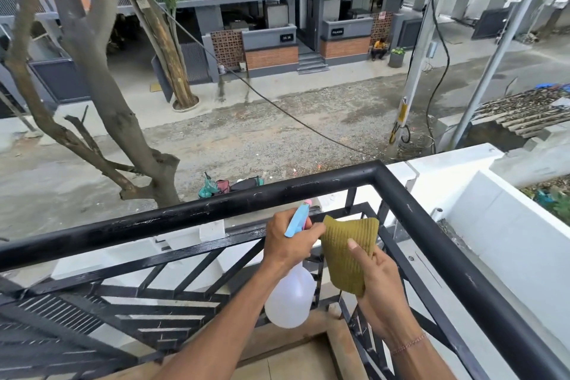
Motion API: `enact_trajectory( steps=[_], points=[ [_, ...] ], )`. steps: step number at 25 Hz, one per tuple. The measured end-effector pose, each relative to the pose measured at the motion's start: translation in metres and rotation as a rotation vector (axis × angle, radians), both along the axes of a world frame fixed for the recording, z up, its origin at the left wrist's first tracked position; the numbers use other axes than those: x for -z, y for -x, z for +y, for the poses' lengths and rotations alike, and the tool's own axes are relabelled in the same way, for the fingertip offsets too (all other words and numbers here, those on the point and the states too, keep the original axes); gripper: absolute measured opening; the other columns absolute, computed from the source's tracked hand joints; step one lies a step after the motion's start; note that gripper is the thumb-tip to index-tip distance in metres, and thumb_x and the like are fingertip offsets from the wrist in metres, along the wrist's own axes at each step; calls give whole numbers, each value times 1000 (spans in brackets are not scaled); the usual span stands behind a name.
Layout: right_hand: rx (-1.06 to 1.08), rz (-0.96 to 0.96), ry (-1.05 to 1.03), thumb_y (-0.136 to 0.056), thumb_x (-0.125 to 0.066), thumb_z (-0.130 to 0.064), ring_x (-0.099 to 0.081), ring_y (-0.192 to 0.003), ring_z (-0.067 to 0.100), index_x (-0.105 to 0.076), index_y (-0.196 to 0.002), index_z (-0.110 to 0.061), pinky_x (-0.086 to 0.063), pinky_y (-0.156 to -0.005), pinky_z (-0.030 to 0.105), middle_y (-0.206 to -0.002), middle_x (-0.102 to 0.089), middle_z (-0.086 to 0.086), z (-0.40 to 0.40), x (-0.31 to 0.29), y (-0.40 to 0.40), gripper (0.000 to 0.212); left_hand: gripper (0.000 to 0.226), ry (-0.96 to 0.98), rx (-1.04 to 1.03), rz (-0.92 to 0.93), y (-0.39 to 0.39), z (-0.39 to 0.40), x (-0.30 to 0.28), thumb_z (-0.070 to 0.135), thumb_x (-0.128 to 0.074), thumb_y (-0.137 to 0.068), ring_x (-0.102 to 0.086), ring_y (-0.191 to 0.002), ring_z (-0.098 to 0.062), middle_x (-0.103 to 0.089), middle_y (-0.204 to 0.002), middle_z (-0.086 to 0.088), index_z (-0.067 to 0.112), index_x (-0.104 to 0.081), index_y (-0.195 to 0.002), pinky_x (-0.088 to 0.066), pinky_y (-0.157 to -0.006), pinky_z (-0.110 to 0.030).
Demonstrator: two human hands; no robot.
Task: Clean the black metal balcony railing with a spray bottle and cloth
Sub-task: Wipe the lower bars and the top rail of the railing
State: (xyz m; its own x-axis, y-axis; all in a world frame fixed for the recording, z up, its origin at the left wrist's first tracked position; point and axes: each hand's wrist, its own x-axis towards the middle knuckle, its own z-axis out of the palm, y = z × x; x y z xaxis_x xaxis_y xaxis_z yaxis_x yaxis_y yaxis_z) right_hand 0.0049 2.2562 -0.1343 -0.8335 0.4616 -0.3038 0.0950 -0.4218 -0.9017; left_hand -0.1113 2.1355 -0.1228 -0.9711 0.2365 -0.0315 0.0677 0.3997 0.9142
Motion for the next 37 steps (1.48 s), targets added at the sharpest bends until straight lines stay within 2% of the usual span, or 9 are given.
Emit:
enact_trajectory(
  steps=[5, 13, 17, 20, 22, 25, 27, 33, 37],
  points=[
    [123, -31, -58, -96, -65, -25, -73, -89, 36, -74, -107, -14, -59, -74, 60, -97, -76, 15, 12, 0, -5, 18, 19, -25, 111, -33, -1, 27, -9, 21, -79, -73, -62, -54, -15, -58, -56, 6, 17, -63, -63, -61, -50, -39],
    [159, -32, -459, -105, -48, -31, -71, -81, 28, -70, -99, -36, -59, -68, 58, -89, -75, -1, 26, -8, -11, 23, 20, 0, 125, -60, 8, 65, -6, 23, -77, -71, -66, -59, -17, -69, -65, -10, 17, -63, -59, -58, -48, -33],
    [219, 15, -565, -106, -46, -22, -68, -80, 12, -67, -104, -29, -59, -75, 44, -89, -73, -8, 30, -19, -9, 22, 22, 0, 94, -50, 12, 75, -5, 29, -73, -66, -64, -52, -18, -66, -60, -10, 12, -61, -59, -58, -50, -42],
    [262, 77, -666, -106, -43, -18, -53, -61, 7, -63, -106, -33, -47, -59, 33, -76, -63, 5, 36, -30, -2, 25, 17, -57, 94, -59, 13, 76, -4, 19, -74, -71, -62, -54, -17, -67, -64, -15, 10, -63, -62, -57, -47, -32],
    [285, 78, -787, -106, -39, -16, -46, -59, 4, -55, -134, -32, -41, -57, 29, -72, -57, 1, 45, -34, 18, 36, 18, -64, 87, -47, 14, 72, -3, 18, -73, -73, -60, -52, -15, -65, -61, -13, 12, -61, -61, -54, -47, -29],
    [223, 39, -1040, -106, -31, -21, -55, -124, 21, -19, -159, -16, -45, -105, 41, -144, -51, 12, 65, -32, 80, 55, 22, -60, 73, -17, 17, 66, -5, 23, -70, -70, -58, -47, -16, -60, -55, -4, 14, -55, -57, -57, -50, -38],
    [32, -135, -1211, -107, -26, -18, -17, -152, 37, -17, -157, -1, -16, -124, 50, -164, -16, 22, 69, -23, 126, 54, 26, -62, 47, -10, 20, 59, -5, 25, -72, -70, -62, -51, -20, -58, -54, -4, 10, -55, -58, -59, -54, -42],
    [-180, -328, -1556, -99, -7, -33, -11, -148, 54, -30, -147, 16, -7, -121, 58, -155, -22, 39, 47, -5, 157, 71, 22, -72, -39, -35, 29, 20, 1, 23, -71, -75, -62, -60, -21, -56, -57, -3, 10, -57, -64, -60, -53, -50],
    [-559, -254, -1628, -102, -42, -53, 7, -153, 38, -1, -160, -6, 5, -122, 48, -165, 0, 22, 71, -31, 151, 85, 24, -52, -43, -21, 33, -4, 3, 23, -72, -78, -57, -58, -16, -56, -57, 2, 22, -57, -59, -58, -56, -50]
  ],
)
